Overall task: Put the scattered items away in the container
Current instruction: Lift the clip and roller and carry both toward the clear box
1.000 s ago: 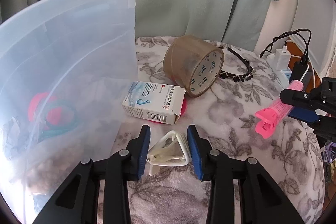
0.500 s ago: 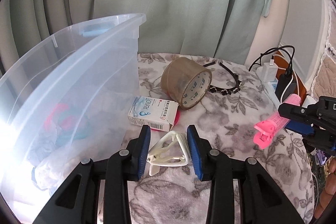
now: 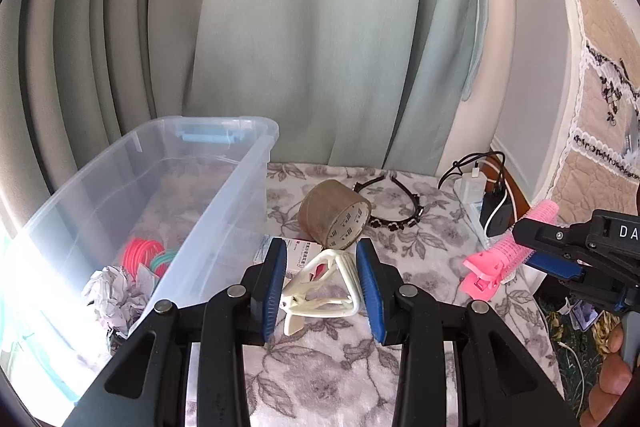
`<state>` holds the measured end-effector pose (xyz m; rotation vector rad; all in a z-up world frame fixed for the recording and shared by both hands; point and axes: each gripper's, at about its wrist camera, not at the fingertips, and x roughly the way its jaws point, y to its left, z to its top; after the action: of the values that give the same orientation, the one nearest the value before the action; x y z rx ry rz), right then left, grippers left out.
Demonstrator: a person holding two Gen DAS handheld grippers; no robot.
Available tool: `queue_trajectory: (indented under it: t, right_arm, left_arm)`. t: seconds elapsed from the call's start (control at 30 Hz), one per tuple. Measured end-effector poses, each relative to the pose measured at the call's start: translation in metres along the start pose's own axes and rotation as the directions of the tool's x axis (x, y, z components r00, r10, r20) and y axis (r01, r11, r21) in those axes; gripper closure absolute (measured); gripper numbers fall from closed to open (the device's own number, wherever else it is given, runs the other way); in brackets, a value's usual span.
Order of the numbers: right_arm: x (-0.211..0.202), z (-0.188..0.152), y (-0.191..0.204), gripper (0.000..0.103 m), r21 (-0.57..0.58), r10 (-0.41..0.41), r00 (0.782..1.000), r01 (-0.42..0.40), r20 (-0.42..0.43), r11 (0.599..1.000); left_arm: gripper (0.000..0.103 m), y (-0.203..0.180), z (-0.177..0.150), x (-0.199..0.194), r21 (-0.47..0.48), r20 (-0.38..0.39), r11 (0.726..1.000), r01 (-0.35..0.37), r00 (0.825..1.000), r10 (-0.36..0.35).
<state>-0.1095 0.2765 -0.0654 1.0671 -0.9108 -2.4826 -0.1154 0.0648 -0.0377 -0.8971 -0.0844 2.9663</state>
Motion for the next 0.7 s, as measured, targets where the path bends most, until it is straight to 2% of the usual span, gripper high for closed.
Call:
queue_trajectory:
  t: [0.43,0.7]
  right_arm:
    - [-0.037,-0.015,0.066,0.067,-0.111,0.045,0.997,-0.038,0.062,0.993]
    - [-0.045,-0.024,0.101,0.067,-0.177,0.075,0.995,-0.062,0.067,0.982]
  left_arm:
    - [0.066,0.027,0.017,-0.064,-0.064,0.116,0.998,0.006,0.993,0.001]
    - [0.066,0.054,0.019,-0.086,-0.122,0.154,0.992,-0.009,0.988,0.028]
